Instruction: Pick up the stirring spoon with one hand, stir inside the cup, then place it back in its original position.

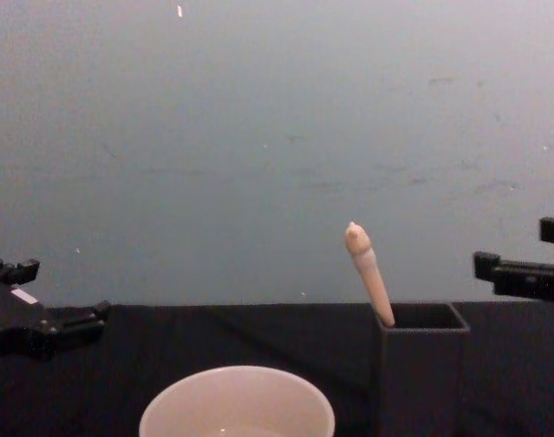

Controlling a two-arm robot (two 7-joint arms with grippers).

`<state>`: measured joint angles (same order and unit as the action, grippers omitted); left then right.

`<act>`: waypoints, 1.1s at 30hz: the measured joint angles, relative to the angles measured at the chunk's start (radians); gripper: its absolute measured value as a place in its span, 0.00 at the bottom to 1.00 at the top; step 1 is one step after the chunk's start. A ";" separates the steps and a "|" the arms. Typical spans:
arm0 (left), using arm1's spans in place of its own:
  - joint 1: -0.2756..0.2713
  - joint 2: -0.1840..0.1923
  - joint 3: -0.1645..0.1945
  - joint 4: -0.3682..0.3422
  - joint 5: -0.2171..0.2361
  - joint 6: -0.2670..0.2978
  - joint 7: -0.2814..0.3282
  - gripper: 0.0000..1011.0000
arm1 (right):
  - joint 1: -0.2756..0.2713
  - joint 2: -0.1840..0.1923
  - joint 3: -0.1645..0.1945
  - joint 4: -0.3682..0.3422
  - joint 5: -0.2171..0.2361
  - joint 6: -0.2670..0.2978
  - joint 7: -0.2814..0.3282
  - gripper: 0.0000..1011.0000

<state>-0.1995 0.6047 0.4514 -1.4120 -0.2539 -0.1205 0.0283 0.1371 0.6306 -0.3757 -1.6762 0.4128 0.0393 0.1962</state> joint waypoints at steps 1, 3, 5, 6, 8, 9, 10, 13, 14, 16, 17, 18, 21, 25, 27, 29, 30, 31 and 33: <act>0.000 0.000 0.000 0.000 0.000 0.000 0.000 0.99 | -0.002 0.000 -0.004 -0.015 0.001 0.010 0.013 0.99; 0.000 0.000 0.000 0.000 0.000 0.000 0.000 0.99 | -0.003 -0.003 -0.011 -0.026 0.001 0.022 0.026 0.99; 0.000 0.000 0.000 0.000 0.000 0.000 0.000 0.99 | -0.004 -0.008 -0.022 -0.038 0.000 0.038 0.042 0.99; 0.000 0.000 0.000 0.000 0.000 0.000 0.000 0.99 | -0.003 -0.014 -0.031 -0.043 -0.004 0.048 0.050 0.99; 0.000 0.000 0.000 0.000 0.000 0.000 0.000 0.99 | 0.001 -0.021 -0.039 -0.045 -0.011 0.056 0.056 0.99; 0.000 0.000 0.000 0.000 0.000 0.000 0.000 0.99 | 0.006 -0.030 -0.047 -0.045 -0.019 0.064 0.061 0.99; 0.000 0.000 0.000 0.000 0.000 0.000 0.000 0.99 | 0.010 -0.035 -0.051 -0.044 -0.024 0.067 0.063 0.99; 0.000 0.000 0.000 0.000 0.000 0.000 0.000 0.99 | 0.022 -0.055 -0.065 -0.035 -0.042 0.075 0.070 0.99; 0.000 0.000 0.000 0.000 0.000 0.000 0.000 0.99 | 0.026 -0.061 -0.068 -0.032 -0.047 0.077 0.070 0.99; 0.000 0.000 0.000 0.000 0.000 0.000 0.000 0.99 | 0.032 -0.070 -0.073 -0.027 -0.055 0.079 0.071 0.99; 0.000 0.000 0.000 0.000 0.000 0.000 0.000 0.99 | 0.039 -0.081 -0.078 -0.020 -0.066 0.080 0.071 0.99; 0.000 0.000 0.000 0.000 0.000 0.000 0.000 0.99 | 0.042 -0.086 -0.080 -0.017 -0.071 0.081 0.071 0.99; 0.000 0.000 0.000 0.000 0.000 0.000 0.000 0.99 | 0.054 -0.106 -0.088 0.000 -0.090 0.081 0.071 0.99; 0.000 0.000 0.000 0.000 0.000 0.000 0.000 0.99 | 0.070 -0.138 -0.097 0.026 -0.122 0.080 0.064 0.99; 0.000 0.000 0.000 0.000 0.000 0.000 0.000 0.99 | 0.075 -0.147 -0.099 0.034 -0.131 0.079 0.063 0.99; 0.000 0.000 0.000 0.000 0.000 0.000 0.000 0.99 | 0.080 -0.156 -0.101 0.041 -0.138 0.079 0.063 0.99; 0.000 0.000 0.000 0.000 0.000 0.000 0.000 0.99 | 0.084 -0.165 -0.103 0.047 -0.144 0.079 0.062 0.99; 0.000 0.000 0.000 0.000 0.000 0.000 0.000 0.99 | 0.086 -0.170 -0.104 0.050 -0.148 0.079 0.062 0.99; 0.000 0.000 0.000 0.000 0.000 0.000 0.000 0.99 | 0.091 -0.182 -0.107 0.058 -0.159 0.077 0.063 0.99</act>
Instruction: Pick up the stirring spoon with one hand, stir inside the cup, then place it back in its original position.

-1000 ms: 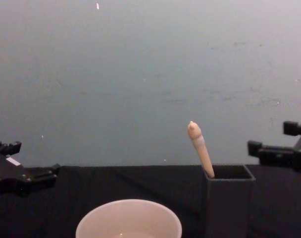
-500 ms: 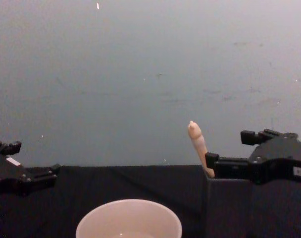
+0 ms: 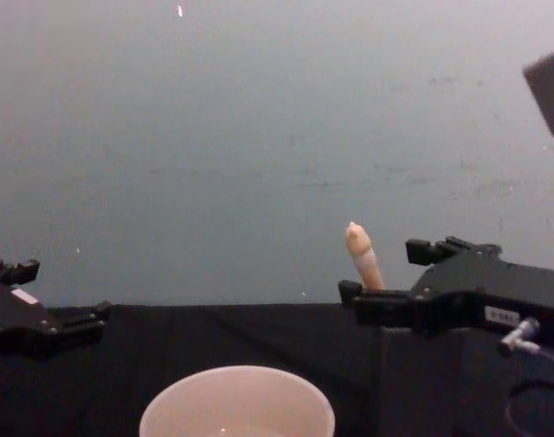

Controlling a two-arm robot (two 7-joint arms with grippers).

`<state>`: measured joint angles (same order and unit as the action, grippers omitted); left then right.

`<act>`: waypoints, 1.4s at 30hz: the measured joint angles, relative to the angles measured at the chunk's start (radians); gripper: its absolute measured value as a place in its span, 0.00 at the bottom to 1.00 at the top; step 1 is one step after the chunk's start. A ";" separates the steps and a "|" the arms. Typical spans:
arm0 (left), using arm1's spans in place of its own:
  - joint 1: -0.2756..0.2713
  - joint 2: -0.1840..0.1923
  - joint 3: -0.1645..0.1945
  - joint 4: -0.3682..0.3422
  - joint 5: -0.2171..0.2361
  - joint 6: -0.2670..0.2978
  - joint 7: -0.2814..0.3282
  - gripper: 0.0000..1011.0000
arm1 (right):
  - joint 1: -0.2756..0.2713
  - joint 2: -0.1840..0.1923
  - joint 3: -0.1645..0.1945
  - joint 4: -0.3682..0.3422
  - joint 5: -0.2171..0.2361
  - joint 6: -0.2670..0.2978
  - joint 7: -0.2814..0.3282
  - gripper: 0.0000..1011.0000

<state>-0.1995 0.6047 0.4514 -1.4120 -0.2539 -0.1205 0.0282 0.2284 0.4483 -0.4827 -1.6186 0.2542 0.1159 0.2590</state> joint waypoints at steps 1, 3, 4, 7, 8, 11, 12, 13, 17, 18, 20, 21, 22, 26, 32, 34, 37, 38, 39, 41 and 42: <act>0.000 0.000 0.000 0.000 0.000 0.000 0.000 0.99 | 0.002 -0.005 -0.001 0.003 -0.004 -0.001 0.000 0.99; 0.000 0.000 0.000 0.000 0.000 0.000 0.000 0.99 | 0.007 -0.016 -0.003 0.010 -0.014 -0.001 0.001 0.99; 0.000 0.000 0.000 0.000 0.000 0.000 0.000 0.99 | 0.007 -0.016 -0.003 0.010 -0.014 -0.001 0.001 0.99; 0.000 0.000 0.000 0.000 0.000 0.000 0.000 0.99 | 0.011 -0.031 -0.004 0.019 -0.029 -0.002 0.003 0.99; 0.000 0.000 0.000 0.000 0.000 0.000 0.000 0.99 | 0.011 -0.033 -0.004 0.020 -0.032 -0.002 0.003 0.99; 0.000 0.000 0.000 0.000 0.000 0.000 0.000 0.99 | 0.011 -0.043 -0.003 0.022 -0.042 -0.001 0.007 0.99; 0.000 0.000 0.000 0.000 0.000 0.000 0.000 0.99 | 0.011 -0.045 -0.003 0.023 -0.045 -0.001 0.008 0.99; 0.000 0.000 0.000 0.000 0.000 0.000 0.000 0.99 | 0.011 -0.048 -0.001 0.024 -0.050 -0.002 0.009 0.99; 0.000 0.000 0.000 0.000 0.000 0.000 0.000 0.99 | 0.011 -0.057 0.001 0.027 -0.069 -0.007 0.009 0.99; 0.000 0.000 0.000 0.000 0.000 0.000 0.000 0.99 | 0.011 -0.059 0.002 0.028 -0.074 -0.009 0.009 0.99; 0.000 0.000 0.000 0.000 0.000 0.000 0.000 0.99 | 0.010 -0.063 0.004 0.029 -0.085 -0.015 0.008 0.99; 0.000 0.000 0.000 0.000 0.000 0.000 0.000 0.99 | 0.010 -0.065 0.005 0.029 -0.090 -0.018 0.008 0.99; 0.000 0.000 0.000 0.000 0.000 0.000 0.000 0.99 | 0.007 -0.067 0.007 0.029 -0.098 -0.022 0.006 0.99; 0.000 0.000 0.000 0.000 0.000 0.000 0.000 0.99 | 0.003 -0.072 0.011 0.028 -0.110 -0.029 0.004 0.99; 0.000 0.000 0.000 0.000 0.000 0.000 0.000 0.99 | -0.003 -0.081 0.020 0.026 -0.130 -0.031 0.006 0.99; 0.000 0.000 0.000 0.000 0.000 0.000 0.000 0.99 | -0.003 -0.081 0.020 0.026 -0.130 -0.031 0.007 0.99; 0.000 0.000 0.000 0.000 0.000 0.000 0.000 0.99 | -0.003 -0.080 0.019 0.025 -0.130 -0.031 0.006 0.99; 0.000 0.000 0.000 0.000 0.000 0.000 0.000 0.99 | -0.003 -0.080 0.019 0.025 -0.130 -0.031 0.006 0.99; 0.000 0.000 0.000 0.000 0.000 0.000 0.000 0.99 | -0.003 -0.080 0.019 0.025 -0.130 -0.031 0.006 0.99; 0.000 0.000 0.000 0.000 0.000 0.000 0.000 0.99 | -0.003 -0.080 0.019 0.025 -0.130 -0.031 0.006 0.99; 0.000 0.000 0.000 0.000 0.000 0.000 0.000 0.99 | -0.003 -0.080 0.019 0.025 -0.130 -0.031 0.006 0.99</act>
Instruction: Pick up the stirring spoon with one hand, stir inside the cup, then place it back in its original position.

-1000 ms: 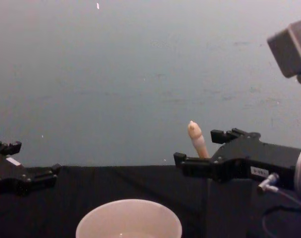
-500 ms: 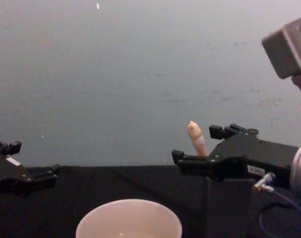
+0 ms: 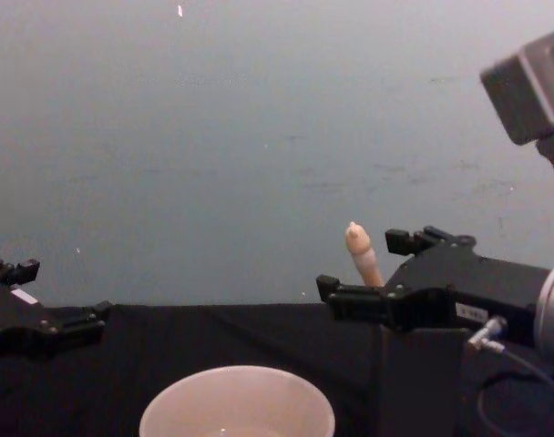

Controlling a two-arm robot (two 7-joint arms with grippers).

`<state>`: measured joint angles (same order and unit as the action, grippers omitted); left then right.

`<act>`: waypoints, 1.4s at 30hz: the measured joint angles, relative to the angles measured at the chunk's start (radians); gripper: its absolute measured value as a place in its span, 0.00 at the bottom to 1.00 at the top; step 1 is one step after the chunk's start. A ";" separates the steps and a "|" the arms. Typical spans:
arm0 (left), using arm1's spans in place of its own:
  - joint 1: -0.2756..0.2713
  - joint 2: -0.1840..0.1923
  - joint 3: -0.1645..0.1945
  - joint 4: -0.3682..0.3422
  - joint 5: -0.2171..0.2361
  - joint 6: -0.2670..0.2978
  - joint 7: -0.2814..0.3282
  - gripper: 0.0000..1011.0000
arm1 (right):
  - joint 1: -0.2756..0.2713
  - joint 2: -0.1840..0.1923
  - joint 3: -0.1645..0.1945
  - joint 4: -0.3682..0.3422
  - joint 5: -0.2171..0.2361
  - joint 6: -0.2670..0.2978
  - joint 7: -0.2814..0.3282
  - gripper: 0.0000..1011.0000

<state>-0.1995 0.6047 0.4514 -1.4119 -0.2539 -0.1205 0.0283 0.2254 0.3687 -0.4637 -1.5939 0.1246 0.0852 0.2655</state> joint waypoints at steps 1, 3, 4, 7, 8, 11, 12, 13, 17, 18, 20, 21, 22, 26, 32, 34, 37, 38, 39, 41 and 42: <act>0.000 0.000 0.000 0.000 0.000 0.000 0.000 0.99 | 0.000 0.000 0.000 0.000 0.000 0.000 0.000 0.99; 0.000 0.000 0.000 0.000 0.000 0.000 0.000 0.99 | 0.000 0.000 0.000 0.000 0.001 0.000 0.000 0.99; 0.000 0.000 0.000 0.000 0.000 0.000 0.000 0.99 | 0.000 0.000 0.000 0.000 0.001 0.000 0.000 0.98; 0.000 0.000 0.000 0.000 0.000 0.000 0.000 0.99 | 0.000 0.001 -0.001 0.000 0.002 0.000 0.000 0.93; 0.000 0.000 0.000 0.000 0.000 0.000 0.000 0.99 | 0.001 0.001 -0.001 0.000 0.002 0.000 0.000 0.91; 0.000 0.000 0.000 0.000 0.000 0.000 0.000 0.99 | 0.001 0.001 -0.001 0.000 0.003 0.000 -0.001 0.83; 0.000 0.000 0.000 0.000 0.000 0.000 0.000 0.99 | 0.001 0.001 -0.001 0.000 0.003 0.000 -0.001 0.82; 0.000 0.000 0.000 0.000 0.000 0.000 0.000 0.99 | 0.001 0.001 -0.001 0.000 0.004 0.000 -0.001 0.78; 0.000 0.000 0.000 0.000 0.000 0.000 0.000 0.99 | 0.001 0.001 -0.002 0.000 0.004 0.000 -0.001 0.64; 0.000 0.000 0.000 0.000 0.000 0.000 0.000 0.99 | 0.001 0.001 -0.002 0.000 0.004 0.000 -0.001 0.63; 0.000 0.000 0.000 0.000 0.000 0.000 0.000 0.99 | 0.001 0.002 -0.002 0.000 0.004 0.000 -0.001 0.55; 0.000 0.000 0.000 0.000 0.000 0.000 0.000 0.99 | 0.001 0.002 -0.002 0.000 0.004 0.000 -0.001 0.53; 0.000 0.000 0.000 0.000 0.000 0.000 0.000 0.99 | 0.001 0.002 -0.002 0.000 0.004 0.000 -0.001 0.50; 0.000 0.000 0.000 0.000 0.000 0.000 0.000 0.99 | 0.001 0.002 -0.002 0.000 0.005 0.000 -0.001 0.36; 0.000 0.000 0.000 0.000 0.000 0.000 0.000 0.99 | 0.001 0.002 -0.002 0.000 0.005 0.000 -0.001 0.20; 0.000 0.000 0.000 0.000 0.000 0.000 0.000 0.99 | 0.001 0.002 -0.002 0.000 0.005 0.000 -0.001 0.18; 0.000 0.000 0.000 0.000 0.000 0.000 0.000 0.99 | 0.001 0.002 -0.002 0.000 0.005 0.000 -0.001 0.18; 0.000 0.000 0.000 0.000 0.000 0.000 0.000 0.99 | 0.001 0.002 -0.002 0.000 0.005 0.000 -0.001 0.18; 0.000 0.000 0.000 0.000 0.000 0.000 0.000 0.99 | 0.001 0.002 -0.002 0.000 0.005 0.000 -0.001 0.18; 0.000 0.000 0.000 0.000 0.000 0.000 0.000 0.99 | 0.001 0.002 -0.002 0.000 0.005 0.000 -0.001 0.18; 0.000 0.000 0.000 0.000 0.000 0.000 0.000 0.99 | 0.001 0.002 -0.002 0.000 0.005 0.000 -0.001 0.18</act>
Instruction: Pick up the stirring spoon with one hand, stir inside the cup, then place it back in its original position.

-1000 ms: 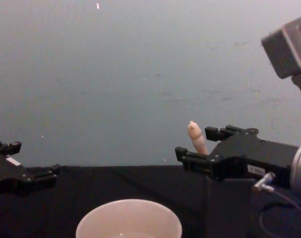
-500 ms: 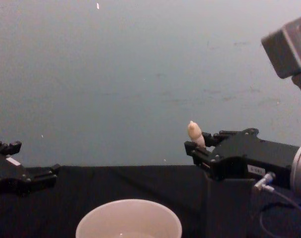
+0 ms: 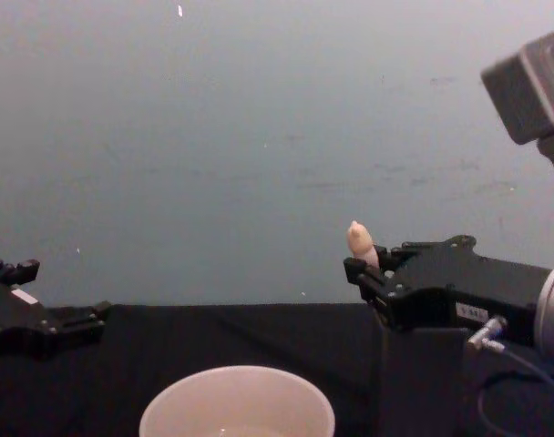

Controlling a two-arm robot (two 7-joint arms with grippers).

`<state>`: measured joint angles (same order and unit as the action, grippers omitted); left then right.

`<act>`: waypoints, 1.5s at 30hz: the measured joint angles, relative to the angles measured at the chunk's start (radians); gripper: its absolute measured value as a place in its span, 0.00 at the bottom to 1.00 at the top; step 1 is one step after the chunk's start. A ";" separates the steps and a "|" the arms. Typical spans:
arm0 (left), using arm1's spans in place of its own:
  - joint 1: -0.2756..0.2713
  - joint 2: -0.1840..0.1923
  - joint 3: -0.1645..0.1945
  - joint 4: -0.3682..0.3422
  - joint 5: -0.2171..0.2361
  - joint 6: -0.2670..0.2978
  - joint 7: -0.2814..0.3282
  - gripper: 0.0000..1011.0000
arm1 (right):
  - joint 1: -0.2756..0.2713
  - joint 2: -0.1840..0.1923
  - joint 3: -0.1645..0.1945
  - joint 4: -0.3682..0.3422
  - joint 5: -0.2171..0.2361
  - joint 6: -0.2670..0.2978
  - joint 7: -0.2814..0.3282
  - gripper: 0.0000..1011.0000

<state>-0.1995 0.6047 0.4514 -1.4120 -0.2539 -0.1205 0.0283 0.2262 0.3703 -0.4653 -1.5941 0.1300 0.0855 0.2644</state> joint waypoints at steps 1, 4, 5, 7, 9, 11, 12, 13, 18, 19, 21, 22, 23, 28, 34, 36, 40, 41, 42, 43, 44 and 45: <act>0.000 0.000 0.000 0.000 0.000 0.000 0.000 0.99 | 0.000 0.000 0.000 0.000 0.000 0.000 0.000 0.18; 0.000 0.000 0.000 0.000 0.000 0.000 0.000 0.99 | 0.000 0.000 0.000 0.000 0.000 0.000 0.000 0.18; 0.000 0.000 0.000 0.000 0.000 0.000 0.000 0.99 | 0.000 0.000 0.000 0.000 0.000 0.000 0.000 0.18; 0.000 0.000 0.000 0.000 0.000 0.000 0.000 0.99 | -0.001 -0.003 0.006 0.000 0.001 0.000 0.005 0.18; 0.000 0.000 0.000 0.000 0.000 0.000 0.000 0.99 | -0.004 -0.006 0.013 0.000 0.003 0.000 0.010 0.18; 0.000 0.000 0.000 0.000 0.000 0.000 0.000 0.99 | -0.007 -0.012 0.026 -0.004 0.008 0.001 0.017 0.18; 0.000 0.000 0.000 0.000 0.000 0.000 0.000 0.99 | -0.010 -0.015 0.034 -0.008 0.011 0.002 0.021 0.18; 0.000 0.000 0.000 0.000 0.000 0.000 0.000 0.99 | -0.012 -0.016 0.039 -0.010 0.013 0.002 0.022 0.18; 0.000 0.000 0.000 0.000 0.000 0.000 0.000 0.99 | -0.020 -0.028 0.070 -0.029 0.031 0.007 0.034 0.18; 0.000 0.000 0.000 0.000 0.000 0.000 0.000 0.99 | -0.021 -0.029 0.075 -0.032 0.034 0.008 0.036 0.18; 0.000 0.000 0.000 0.000 0.000 0.000 0.000 0.99 | -0.024 -0.035 0.090 -0.043 0.044 0.009 0.041 0.18; 0.000 0.000 0.000 0.000 0.000 0.000 0.000 0.99 | -0.026 -0.036 0.095 -0.047 0.048 0.010 0.043 0.18; 0.000 0.000 0.000 0.000 0.000 0.000 0.000 0.99 | -0.028 -0.038 0.103 -0.054 0.054 0.010 0.045 0.18; 0.000 0.000 0.000 0.000 0.000 0.000 0.000 0.99 | -0.033 -0.040 0.118 -0.066 0.065 0.014 0.051 0.18; 0.000 0.000 0.000 0.000 0.000 0.000 0.000 0.99 | -0.040 -0.043 0.140 -0.086 0.095 0.027 0.059 0.18; 0.000 0.000 0.000 0.000 0.000 0.000 0.000 0.99 | -0.041 -0.044 0.147 -0.095 0.108 0.030 0.061 0.18; 0.000 0.000 0.000 0.000 0.000 0.000 0.000 0.99 | -0.045 -0.046 0.164 -0.116 0.144 0.037 0.067 0.18; 0.000 0.000 0.000 0.000 0.000 0.000 0.000 0.99 | -0.046 -0.049 0.169 -0.123 0.159 0.038 0.067 0.18; 0.000 0.000 0.000 0.000 0.000 0.000 0.000 0.99 | -0.047 -0.051 0.175 -0.130 0.175 0.038 0.067 0.18; 0.000 0.000 0.000 0.000 0.000 0.000 0.000 0.99 | -0.047 -0.051 0.175 -0.130 0.175 0.038 0.067 0.18; 0.000 0.000 0.000 0.000 0.000 0.000 0.000 0.99 | -0.048 -0.054 0.180 -0.135 0.189 0.038 0.067 0.18; 0.000 0.000 0.000 0.000 0.000 0.000 0.000 0.99 | -0.048 -0.055 0.183 -0.136 0.197 0.038 0.066 0.18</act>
<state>-0.1996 0.6047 0.4514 -1.4120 -0.2539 -0.1205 0.0283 0.1786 0.3152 -0.2826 -1.7304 0.3274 0.1234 0.3307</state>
